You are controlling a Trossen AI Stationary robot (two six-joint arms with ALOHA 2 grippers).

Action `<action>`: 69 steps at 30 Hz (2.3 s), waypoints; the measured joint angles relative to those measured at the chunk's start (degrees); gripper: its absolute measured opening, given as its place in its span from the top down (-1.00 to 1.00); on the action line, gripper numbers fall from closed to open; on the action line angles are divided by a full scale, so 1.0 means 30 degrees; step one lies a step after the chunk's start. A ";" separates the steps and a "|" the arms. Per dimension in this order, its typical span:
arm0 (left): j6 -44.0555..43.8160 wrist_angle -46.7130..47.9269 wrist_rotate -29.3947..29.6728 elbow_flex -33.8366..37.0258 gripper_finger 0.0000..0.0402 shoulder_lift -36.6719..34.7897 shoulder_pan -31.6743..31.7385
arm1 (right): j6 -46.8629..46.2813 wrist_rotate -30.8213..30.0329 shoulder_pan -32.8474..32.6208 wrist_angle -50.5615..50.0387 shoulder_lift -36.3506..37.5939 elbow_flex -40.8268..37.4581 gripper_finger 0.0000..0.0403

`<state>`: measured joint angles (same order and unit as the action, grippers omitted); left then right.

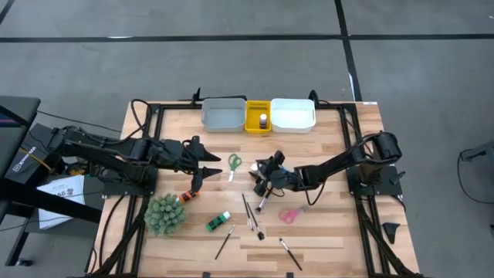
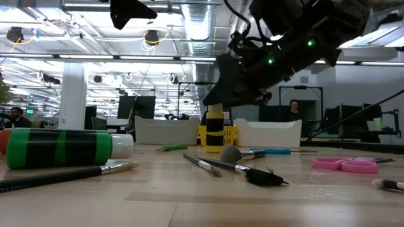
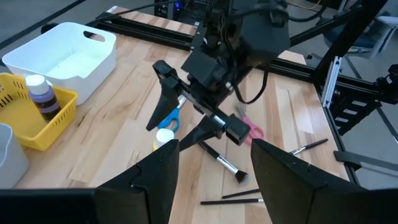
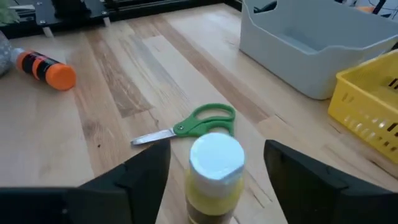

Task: Pick & Place Paint Supplies
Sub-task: Put the yellow paint bottle into the yellow bin

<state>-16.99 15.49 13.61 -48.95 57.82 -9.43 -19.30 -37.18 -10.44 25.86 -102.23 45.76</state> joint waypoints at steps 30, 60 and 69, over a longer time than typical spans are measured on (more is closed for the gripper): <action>0.1526 0.1451 0.0811 0.0000 0.03 -0.0007 -0.0532 | 1.1579 1.4030 0.4611 -2.8497 -0.1730 1.5134 -0.28; 0.1151 0.1359 0.0969 0.0000 0.03 -0.0005 -0.0532 | 1.0256 1.2481 0.4210 -2.7563 -0.3267 1.7019 -0.28; 0.0998 0.1391 0.0954 0.0002 0.03 -0.0007 -0.0532 | 1.0364 1.2325 0.4240 -2.8179 -0.4359 1.7260 -0.28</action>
<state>-14.00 19.66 16.47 -48.94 57.80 -11.03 11.79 -0.21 2.28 -58.68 -115.30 97.54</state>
